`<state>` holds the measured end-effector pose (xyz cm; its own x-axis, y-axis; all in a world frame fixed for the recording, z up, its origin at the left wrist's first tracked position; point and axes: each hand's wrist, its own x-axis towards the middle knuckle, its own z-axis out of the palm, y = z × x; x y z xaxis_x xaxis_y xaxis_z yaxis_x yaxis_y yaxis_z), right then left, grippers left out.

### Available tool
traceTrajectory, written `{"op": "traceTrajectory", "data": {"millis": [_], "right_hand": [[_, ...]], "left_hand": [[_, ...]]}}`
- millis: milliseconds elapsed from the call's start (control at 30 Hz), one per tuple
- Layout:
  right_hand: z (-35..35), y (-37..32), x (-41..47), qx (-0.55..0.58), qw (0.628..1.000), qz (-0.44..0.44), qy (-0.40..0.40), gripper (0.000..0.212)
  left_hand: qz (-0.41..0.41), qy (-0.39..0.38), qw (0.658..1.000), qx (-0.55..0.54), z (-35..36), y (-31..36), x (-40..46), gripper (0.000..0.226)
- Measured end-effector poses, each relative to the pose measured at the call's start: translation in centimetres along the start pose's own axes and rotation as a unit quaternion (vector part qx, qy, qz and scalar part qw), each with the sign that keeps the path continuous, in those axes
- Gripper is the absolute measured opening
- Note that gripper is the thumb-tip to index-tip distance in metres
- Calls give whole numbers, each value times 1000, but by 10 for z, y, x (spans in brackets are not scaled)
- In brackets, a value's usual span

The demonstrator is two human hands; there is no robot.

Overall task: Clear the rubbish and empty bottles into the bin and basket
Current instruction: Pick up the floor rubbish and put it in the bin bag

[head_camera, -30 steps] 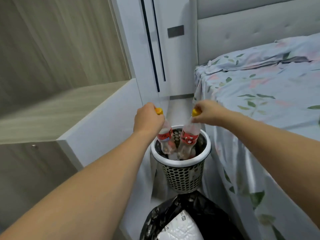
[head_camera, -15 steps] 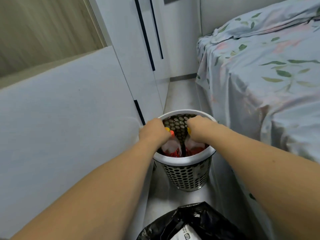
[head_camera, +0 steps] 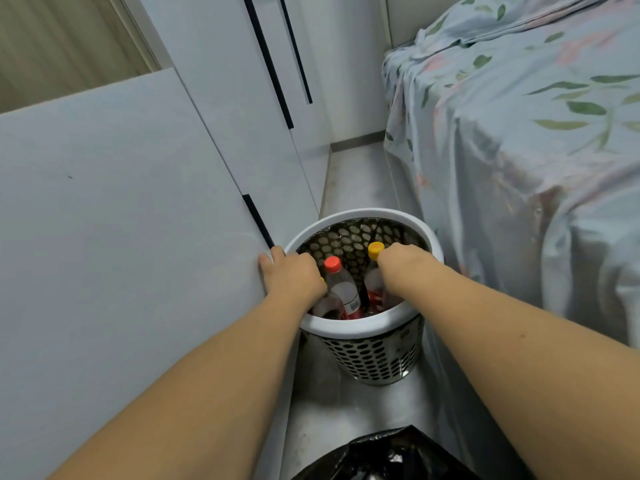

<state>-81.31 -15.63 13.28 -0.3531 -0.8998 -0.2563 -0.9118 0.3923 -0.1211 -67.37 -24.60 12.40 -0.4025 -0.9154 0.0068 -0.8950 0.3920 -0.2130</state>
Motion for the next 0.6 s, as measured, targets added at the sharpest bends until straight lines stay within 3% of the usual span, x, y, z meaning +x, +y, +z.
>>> {"op": "traceTrajectory", "data": {"millis": [300,400,500,600], "right_hand": [[1,-5,2,2,1000,6,-12,36],[-5,-11,1,8,1000,-17,6,33],[-11,-14,-6,9,998,-42,50,23],[-16,-20,-20,32,994,-54,86,22]], "left_hand": [[10,-3,1000,-14,3,0,6,20],[27,27,999,-33,5,-6,-3,21],[41,51,989,-133,7,-9,-20,20],[85,119,974,-172,5,-13,-43,21]]}}
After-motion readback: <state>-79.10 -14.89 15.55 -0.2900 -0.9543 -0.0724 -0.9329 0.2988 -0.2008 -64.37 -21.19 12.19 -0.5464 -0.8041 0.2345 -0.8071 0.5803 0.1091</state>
